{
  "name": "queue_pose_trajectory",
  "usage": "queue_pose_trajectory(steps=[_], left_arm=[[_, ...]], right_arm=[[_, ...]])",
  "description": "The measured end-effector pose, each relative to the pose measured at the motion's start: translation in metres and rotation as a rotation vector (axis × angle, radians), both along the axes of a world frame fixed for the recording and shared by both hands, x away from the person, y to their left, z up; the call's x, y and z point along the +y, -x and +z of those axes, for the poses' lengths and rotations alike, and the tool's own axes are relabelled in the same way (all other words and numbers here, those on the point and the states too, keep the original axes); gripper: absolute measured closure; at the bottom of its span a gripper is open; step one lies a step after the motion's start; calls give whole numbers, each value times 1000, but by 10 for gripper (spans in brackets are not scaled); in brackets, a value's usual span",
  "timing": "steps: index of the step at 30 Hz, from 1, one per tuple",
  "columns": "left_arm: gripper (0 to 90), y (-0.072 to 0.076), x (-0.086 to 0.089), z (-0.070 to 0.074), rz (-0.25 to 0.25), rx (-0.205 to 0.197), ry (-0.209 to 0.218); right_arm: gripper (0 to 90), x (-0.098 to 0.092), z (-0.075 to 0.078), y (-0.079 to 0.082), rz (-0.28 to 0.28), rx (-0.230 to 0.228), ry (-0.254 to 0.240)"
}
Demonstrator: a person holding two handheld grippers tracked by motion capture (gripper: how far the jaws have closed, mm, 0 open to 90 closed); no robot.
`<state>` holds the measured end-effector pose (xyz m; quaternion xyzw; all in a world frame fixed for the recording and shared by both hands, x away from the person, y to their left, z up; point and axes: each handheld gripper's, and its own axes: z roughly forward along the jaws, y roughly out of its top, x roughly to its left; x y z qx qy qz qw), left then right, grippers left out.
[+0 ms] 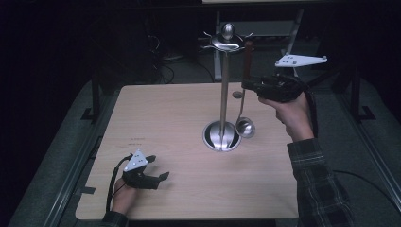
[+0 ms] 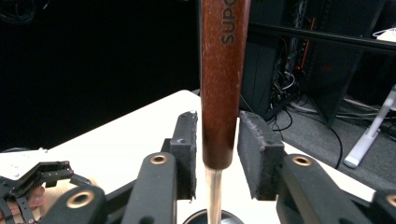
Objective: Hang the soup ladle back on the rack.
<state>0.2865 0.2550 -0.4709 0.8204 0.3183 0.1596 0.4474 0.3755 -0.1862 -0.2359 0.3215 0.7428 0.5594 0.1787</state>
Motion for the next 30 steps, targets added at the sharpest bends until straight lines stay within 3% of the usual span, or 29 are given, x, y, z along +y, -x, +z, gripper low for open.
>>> queue_pose_trajectory(steps=[9, 19, 30], left_arm=[[140, -1, -1, 0, 3, 6, -7], [140, 1, -1, 0, 1, 0, -2], [140, 1, 0, 0, 3, -2, 0]], right_arm=[[590, -8, -5, 3, -23, 6, 22], [561, -21, -32, 15, -33, 32, 25], [527, -35, -70, 29, -50, 96, 50]])
